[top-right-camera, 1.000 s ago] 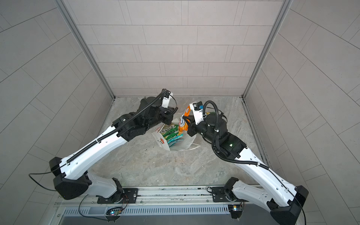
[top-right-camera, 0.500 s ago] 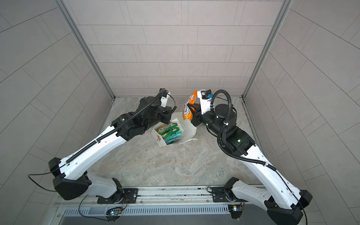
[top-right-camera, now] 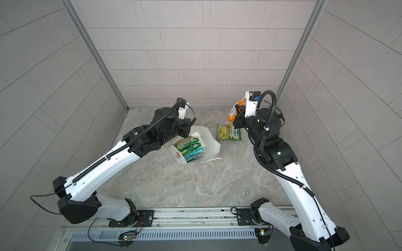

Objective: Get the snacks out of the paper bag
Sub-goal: 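Carry the orange pack beside the green pack and lower it with the right gripper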

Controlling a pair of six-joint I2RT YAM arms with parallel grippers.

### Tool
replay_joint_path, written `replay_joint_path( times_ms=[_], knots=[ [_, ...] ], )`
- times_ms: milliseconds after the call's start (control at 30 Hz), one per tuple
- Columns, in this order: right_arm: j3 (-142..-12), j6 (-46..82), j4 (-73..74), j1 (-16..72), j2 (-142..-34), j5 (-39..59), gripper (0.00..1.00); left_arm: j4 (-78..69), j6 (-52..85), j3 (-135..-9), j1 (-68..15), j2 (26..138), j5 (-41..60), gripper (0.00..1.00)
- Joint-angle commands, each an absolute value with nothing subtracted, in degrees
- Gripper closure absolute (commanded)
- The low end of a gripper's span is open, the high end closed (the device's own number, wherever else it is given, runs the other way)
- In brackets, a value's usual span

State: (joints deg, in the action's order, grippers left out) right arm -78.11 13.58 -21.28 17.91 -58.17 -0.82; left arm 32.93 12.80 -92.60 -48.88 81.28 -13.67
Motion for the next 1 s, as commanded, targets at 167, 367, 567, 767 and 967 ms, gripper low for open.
replay_joint_path(
  times_ms=[167,367,567,767,967],
  knots=[
    [-77.04,11.70,-24.21,7.09,-61.17,-2.36,1.00,31.11,11.27,-92.55,-48.69,78.98,-13.51,1.00],
    [-73.52,13.34,-22.22,-0.14,-65.97,1.91,1.00,30.76,11.04,-91.85,-48.69,78.40,-13.46,1.00],
    [-70.44,14.92,-15.05,-4.09,-74.21,4.23,1.00,30.06,10.92,-91.05,-48.76,78.22,-13.29,1.00],
    [-72.06,16.96,-9.03,-6.67,-84.70,9.90,1.00,29.98,10.69,-90.88,-48.69,78.27,-13.51,1.00],
    [-74.71,17.36,-7.46,-7.56,-91.21,14.89,1.00,29.92,10.29,-90.79,-48.69,78.23,-14.07,1.00]
  ],
)
